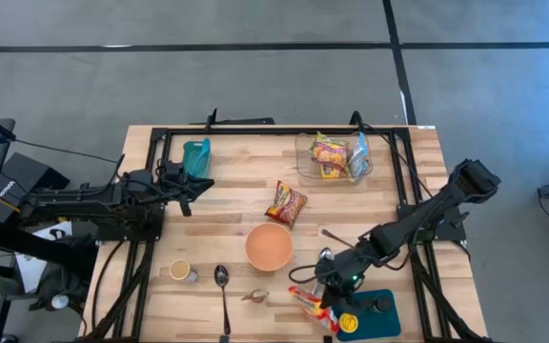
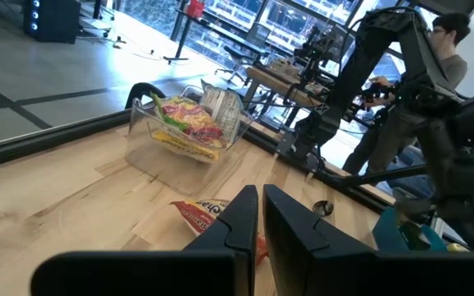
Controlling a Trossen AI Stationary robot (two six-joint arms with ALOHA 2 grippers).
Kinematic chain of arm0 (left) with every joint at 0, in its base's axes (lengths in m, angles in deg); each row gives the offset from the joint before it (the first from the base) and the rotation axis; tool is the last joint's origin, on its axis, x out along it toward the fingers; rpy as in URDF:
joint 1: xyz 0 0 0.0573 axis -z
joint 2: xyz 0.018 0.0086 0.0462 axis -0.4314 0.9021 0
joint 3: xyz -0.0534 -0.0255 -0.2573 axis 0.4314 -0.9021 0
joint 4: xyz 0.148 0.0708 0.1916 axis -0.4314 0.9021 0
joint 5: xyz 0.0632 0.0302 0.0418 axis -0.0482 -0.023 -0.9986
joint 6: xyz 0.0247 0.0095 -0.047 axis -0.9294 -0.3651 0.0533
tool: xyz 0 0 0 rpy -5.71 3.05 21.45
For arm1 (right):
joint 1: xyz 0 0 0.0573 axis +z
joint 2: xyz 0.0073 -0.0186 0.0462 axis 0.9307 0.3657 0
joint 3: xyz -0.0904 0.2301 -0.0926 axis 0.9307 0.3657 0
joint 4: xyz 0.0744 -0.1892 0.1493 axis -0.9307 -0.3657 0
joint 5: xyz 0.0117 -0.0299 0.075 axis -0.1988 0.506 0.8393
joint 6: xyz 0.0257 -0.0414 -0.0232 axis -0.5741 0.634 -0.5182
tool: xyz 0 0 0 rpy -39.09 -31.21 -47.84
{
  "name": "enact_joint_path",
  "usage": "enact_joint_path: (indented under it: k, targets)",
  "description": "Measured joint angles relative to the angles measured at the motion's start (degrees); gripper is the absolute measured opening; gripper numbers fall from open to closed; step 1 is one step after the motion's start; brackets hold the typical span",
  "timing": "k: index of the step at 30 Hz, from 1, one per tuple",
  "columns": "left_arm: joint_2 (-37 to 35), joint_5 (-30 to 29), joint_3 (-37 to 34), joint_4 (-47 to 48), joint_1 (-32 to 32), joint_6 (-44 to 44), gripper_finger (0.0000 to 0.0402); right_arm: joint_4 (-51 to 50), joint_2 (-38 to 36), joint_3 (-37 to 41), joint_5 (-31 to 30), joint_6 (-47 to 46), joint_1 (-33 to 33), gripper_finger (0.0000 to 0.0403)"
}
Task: Pick & Place Food Item
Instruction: Put the orange noodle pack into the transparent bin
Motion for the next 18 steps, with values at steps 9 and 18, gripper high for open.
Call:
enact_joint_path:
  k: [9,18]
  targets:
    - [0.0,0.02,0.0,-0.02,0.0,0.0,0.0016,-1.89,-2.68,0.0,-0.59,3.78,0.55,0.0]
    - [0.0,0.0,0.0,-0.02,0.0,0.0,0.0016,-6.75,-6.62,0.0,-0.57,9.56,0.52,0.0]
